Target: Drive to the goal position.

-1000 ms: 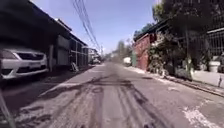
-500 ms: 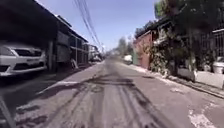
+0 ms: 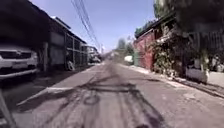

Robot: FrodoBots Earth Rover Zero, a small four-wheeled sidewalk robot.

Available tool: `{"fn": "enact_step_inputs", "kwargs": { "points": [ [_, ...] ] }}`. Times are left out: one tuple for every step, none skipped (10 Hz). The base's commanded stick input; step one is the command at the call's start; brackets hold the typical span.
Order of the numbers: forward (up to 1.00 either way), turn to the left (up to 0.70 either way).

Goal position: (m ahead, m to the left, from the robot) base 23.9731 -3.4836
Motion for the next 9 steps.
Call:
{"fn": "enact_step_inputs", "kwargs": {
  "points": [
    [1.00,-0.38],
    [1.00,-0.38],
    [1.00,-0.13],
    [1.00,0.00],
    [1.00,0.00],
    [1.00,0.00],
    [1.00,0.00],
    [1.00,0.00],
    [1.00,0.00]
  ]
}}
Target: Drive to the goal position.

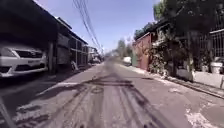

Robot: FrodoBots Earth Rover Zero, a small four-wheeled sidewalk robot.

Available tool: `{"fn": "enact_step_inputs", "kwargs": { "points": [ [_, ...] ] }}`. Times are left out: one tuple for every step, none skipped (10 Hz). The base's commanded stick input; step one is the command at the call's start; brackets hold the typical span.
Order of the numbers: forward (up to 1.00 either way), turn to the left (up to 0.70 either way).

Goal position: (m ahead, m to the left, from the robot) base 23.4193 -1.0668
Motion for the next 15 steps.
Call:
{"fn": "enact_step_inputs", "kwargs": {
  "points": [
    [1.00,0.00],
    [1.00,0.00],
    [1.00,0.00],
    [1.00,0.00],
    [1.00,0.00],
    [1.00,0.00],
    [1.00,0.00],
    [1.00,0.00],
    [1.00,0.00],
    [1.00,0.00],
    [1.00,0.00],
    [1.00,0.00],
    [1.00,0.00],
    [1.00,0.00],
    [1.00,0.00]
  ]
}}
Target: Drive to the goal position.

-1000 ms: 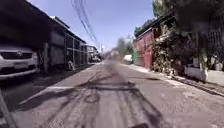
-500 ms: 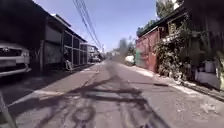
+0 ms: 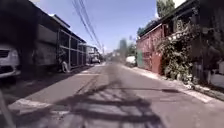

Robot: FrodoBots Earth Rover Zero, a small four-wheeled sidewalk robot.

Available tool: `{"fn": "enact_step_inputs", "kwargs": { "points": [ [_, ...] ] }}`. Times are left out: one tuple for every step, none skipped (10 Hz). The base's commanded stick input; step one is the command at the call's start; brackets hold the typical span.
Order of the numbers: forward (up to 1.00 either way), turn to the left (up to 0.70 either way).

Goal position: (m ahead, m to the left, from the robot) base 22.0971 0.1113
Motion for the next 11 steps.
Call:
{"fn": "enact_step_inputs", "kwargs": {
  "points": [
    [1.00,0.00],
    [1.00,0.00],
    [1.00,0.00],
    [1.00,0.00],
    [1.00,0.00],
    [1.00,0.00],
    [1.00,0.00],
    [1.00,0.00],
    [1.00,0.00],
    [1.00,0.00],
    [1.00,0.00]
  ]
}}
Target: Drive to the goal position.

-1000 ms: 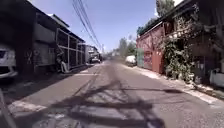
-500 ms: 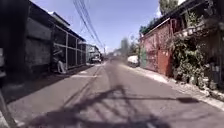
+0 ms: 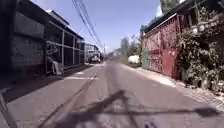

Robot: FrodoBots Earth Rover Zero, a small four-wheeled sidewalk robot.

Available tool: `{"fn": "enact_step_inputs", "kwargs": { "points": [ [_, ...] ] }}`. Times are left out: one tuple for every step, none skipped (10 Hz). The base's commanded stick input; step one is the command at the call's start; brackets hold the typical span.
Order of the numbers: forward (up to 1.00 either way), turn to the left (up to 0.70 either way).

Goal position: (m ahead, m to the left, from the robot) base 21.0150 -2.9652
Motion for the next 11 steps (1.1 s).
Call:
{"fn": "enact_step_inputs", "kwargs": {
  "points": [
    [1.00,0.00],
    [1.00,0.00],
    [1.00,0.00],
    [1.00,0.00],
    [1.00,0.00],
    [1.00,0.00],
    [1.00,0.00],
    [1.00,0.00],
    [1.00,0.00],
    [1.00,0.00],
    [1.00,0.00]
  ]
}}
